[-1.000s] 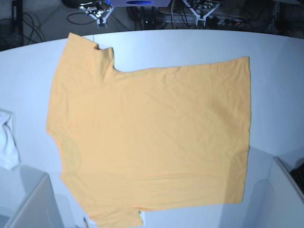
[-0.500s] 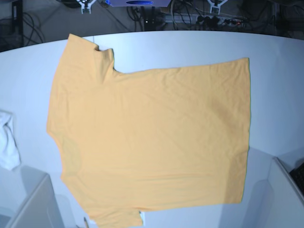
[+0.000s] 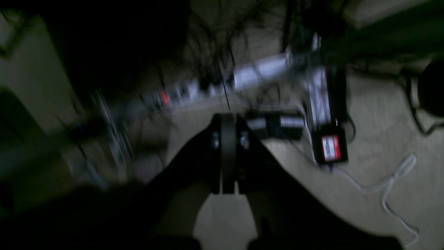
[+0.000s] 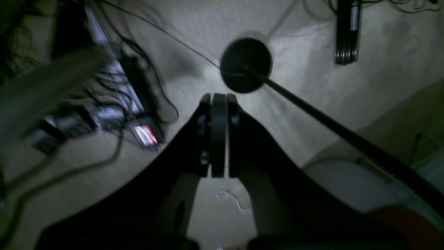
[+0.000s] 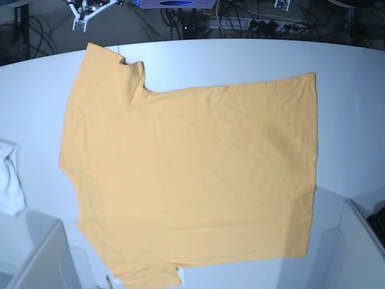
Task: Fold the T-shirt properly
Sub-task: 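Lower both grippers to the shirt's shoulder corners beside the collar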
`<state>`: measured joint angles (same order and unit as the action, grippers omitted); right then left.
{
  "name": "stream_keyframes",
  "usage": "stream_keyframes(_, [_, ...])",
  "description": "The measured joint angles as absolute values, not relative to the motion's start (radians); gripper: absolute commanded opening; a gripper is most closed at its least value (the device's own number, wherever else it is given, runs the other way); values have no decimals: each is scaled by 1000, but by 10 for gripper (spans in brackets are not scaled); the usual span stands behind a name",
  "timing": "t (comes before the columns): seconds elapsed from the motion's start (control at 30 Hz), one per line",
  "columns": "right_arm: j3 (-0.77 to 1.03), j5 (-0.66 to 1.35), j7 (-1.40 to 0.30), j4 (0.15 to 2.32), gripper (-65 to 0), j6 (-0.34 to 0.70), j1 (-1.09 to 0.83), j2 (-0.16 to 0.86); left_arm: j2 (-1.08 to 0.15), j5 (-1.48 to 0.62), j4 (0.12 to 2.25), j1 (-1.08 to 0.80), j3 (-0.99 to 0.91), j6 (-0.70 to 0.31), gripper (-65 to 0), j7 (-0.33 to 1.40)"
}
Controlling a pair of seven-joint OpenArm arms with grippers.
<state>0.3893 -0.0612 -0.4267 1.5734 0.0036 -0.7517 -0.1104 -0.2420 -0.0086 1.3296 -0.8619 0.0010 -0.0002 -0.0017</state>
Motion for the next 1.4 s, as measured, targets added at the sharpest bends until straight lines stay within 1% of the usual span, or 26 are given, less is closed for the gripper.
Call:
stream_keyframes(0.07, [406, -61, -446, 1660, -650, 1, -756, -109, -277, -13, 1395, -886, 3, -1, -650, 1])
stream_keyframes(0.13, [425, -60, -456, 1713, -650, 1, -759, -108, -315, -73, 1470, -933, -4, 4, -650, -3])
stream_keyframes(0.23, [482, -57, -475, 1771, -650, 7, -732, -117, -368, -145, 1640, -1011, 2, 11, -650, 5])
stream_keyframes(0.37, [520, -61, -471, 1880, -650, 0, -707, -128, -393, -175, 1853, -1076, 2, 1, -650, -8])
stream_keyframes(0.5, [533, -59, -474, 1913, -650, 7, -616, -132, -405, -176, 1934, -1063, 1, 3, -650, 5])
stream_keyframes(0.63, [532, -57, -473, 1914, -650, 8, -500, -130, -387, -178, 1942, -1027, 0, 1, -650, 6])
stream_keyframes(0.7, [537, -60, -478, 1913, -650, 74, -459, -130, -364, -178, 1940, -1005, -2, 4, -650, 5])
stream_keyframes(0.73, [540, -61, -482, 1913, -650, 133, -433, -130, -339, -178, 1939, -994, -12, 4, -650, 5])
stream_keyframes(0.8, [541, -60, -485, 1912, -650, 226, -374, -132, -263, -178, 1939, -982, -63, 4, -650, -1])
stream_keyframes(0.87, [539, -56, -570, 1913, -650, 276, -325, -130, -175, -178, 1939, -965, -105, 4, -650, 4])
stream_keyframes(0.9, [540, -57, -632, 1914, -621, 284, -305, -133, -139, -178, 1938, -949, -123, 4, -650, 9])
stream_keyframes(0.93, [548, -59, -680, 1912, -524, 297, -288, -134, -110, -178, 1938, -935, -144, 0, -650, 14])
stream_keyframes(0.97, [570, -41, -706, 1911, -444, 311, -275, -134, -90, -178, 1939, -927, -161, -4, -650, 14])
stream_keyframes(1.03, [647, 58, -760, 1911, -282, 366, -246, -133, -69, -178, 1942, -920, -205, 1, -650, 12])
stream_keyframes(1.07, [685, 116, -787, 1911, -237, 396, -236, -130, -70, -177, 1942, -923, -223, 1, -650, 13])
stream_keyframes(1.1, [719, 179, -827, 1909, -219, 429, -224, -123, -69, -196, 1942, -926, -244, 1, -650, 13])
stream_keyframes(1.13, [748, 220, -867, 1906, -231, 440, -212, -116, -68, -239, 1942, -925, -264, 1, -571, 13])
stream_keyframes(1.17, [780, 264, -902, 1897, -261, 451, -198, -111, -69, -294, 1942, -922, -282, 1, -462, 15])
stream_keyframes(1.23, [842, 318, -949, 1871, -321, 453, -171, -99, -73, -419, 1941, -908, -307, 10, -296, 14])
stream_keyframes(1.27, [875, 324, -966, 1860, -347, 453, -157, -97, -89, -467, 1939, -903, -310, 10, -230, 14])
stream_keyframes(1.3, [900, 338, -981, 1842, -360, 453, -141, -96, -119, -526, 1935, -902, -311, 1, -186, 17])
stream_keyframes(1.33, [915, 336, -991, 1819, -365, 453, -128, -93, -146, -559, 1932, -898, -314, -4, -163, 20])
stream_keyframes(1.4, [933, 342, -992, 1756, -365, 452, -96, -94, -188, -638, 1927, -891, -327, 8, -158, 6])
